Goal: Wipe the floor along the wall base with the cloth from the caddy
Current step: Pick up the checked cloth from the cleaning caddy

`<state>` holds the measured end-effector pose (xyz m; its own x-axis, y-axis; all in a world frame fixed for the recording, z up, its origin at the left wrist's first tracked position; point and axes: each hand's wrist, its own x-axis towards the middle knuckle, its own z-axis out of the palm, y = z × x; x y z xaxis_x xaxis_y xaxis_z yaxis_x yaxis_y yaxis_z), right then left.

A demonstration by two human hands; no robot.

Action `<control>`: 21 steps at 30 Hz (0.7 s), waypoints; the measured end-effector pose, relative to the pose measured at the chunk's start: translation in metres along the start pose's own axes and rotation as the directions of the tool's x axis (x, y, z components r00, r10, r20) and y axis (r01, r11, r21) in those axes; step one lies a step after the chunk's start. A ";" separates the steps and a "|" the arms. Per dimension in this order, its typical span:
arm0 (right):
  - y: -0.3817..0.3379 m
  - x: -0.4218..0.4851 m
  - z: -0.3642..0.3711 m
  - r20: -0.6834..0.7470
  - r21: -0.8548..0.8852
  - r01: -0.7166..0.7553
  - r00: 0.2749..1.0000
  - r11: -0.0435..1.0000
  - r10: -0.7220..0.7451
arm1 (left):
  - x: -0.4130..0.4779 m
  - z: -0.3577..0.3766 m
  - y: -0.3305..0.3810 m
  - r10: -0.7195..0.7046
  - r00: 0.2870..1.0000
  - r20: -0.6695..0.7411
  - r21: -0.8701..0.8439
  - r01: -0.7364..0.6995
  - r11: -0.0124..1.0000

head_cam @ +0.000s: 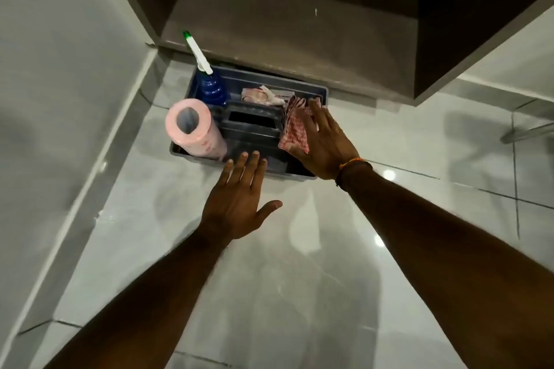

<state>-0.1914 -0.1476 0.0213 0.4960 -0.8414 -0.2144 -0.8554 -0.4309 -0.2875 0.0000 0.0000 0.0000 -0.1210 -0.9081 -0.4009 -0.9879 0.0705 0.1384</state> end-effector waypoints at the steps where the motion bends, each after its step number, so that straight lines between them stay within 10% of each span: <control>1: 0.002 0.009 0.012 -0.004 -0.005 0.018 1.000 1.000 -0.018 | 0.007 0.012 0.000 0.000 1.000 0.009 -0.003 0.000 1.000; 16: 0.024 0.072 0.109 0.032 -0.278 -0.087 0.995 0.957 0.099 | 0.041 0.098 -0.002 -0.032 0.995 -0.096 -0.042 0.028 0.999; 21: 0.028 0.068 0.084 -0.046 0.049 -0.065 0.997 0.997 0.068 | 0.043 0.096 0.000 -0.045 0.996 -0.072 -0.053 0.042 0.998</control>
<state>-0.1689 -0.1891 -0.0793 0.4297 -0.8826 -0.1906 -0.8775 -0.3585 -0.3185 -0.0140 0.0009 -0.1041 -0.0687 -0.9379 -0.3401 -0.9854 0.0106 0.1698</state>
